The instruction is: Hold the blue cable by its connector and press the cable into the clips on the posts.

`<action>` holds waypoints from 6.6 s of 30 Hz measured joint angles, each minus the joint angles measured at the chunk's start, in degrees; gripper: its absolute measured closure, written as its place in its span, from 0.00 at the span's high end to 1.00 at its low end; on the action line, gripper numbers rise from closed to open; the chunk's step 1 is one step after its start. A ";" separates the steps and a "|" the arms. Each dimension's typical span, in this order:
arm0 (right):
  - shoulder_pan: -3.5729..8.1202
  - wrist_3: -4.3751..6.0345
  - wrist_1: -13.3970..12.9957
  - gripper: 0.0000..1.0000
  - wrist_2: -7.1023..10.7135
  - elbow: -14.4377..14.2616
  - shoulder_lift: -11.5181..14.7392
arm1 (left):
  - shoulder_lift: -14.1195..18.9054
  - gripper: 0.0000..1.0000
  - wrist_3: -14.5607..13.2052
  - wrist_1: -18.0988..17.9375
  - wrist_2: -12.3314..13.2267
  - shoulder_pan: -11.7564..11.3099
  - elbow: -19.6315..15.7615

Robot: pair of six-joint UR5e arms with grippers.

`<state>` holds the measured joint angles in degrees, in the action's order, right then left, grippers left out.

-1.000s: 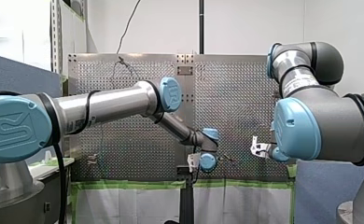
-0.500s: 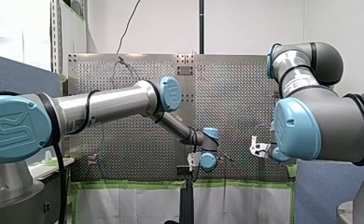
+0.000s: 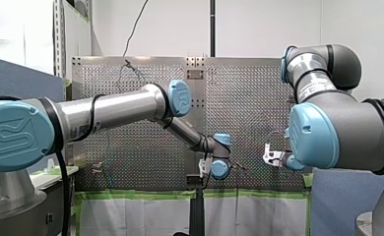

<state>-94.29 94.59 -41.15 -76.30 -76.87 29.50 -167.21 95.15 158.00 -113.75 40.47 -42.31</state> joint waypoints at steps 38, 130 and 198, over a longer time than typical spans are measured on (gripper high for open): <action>-0.44 -0.03 0.65 0.00 -0.26 -0.01 -0.05 | 7.32 1.00 -12.25 6.57 0.50 2.39 -14.00; -0.96 -0.05 1.20 0.00 -0.25 -0.08 -0.68 | 6.43 1.00 -0.92 -10.66 5.89 6.38 -17.60; -1.12 -2.35 -4.42 0.00 -1.59 -14.75 3.16 | 17.73 1.00 0.98 9.75 8.78 6.55 -26.86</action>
<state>-95.40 92.24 -45.57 -77.89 -91.62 32.66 -149.48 96.13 167.75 -104.97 47.01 -69.17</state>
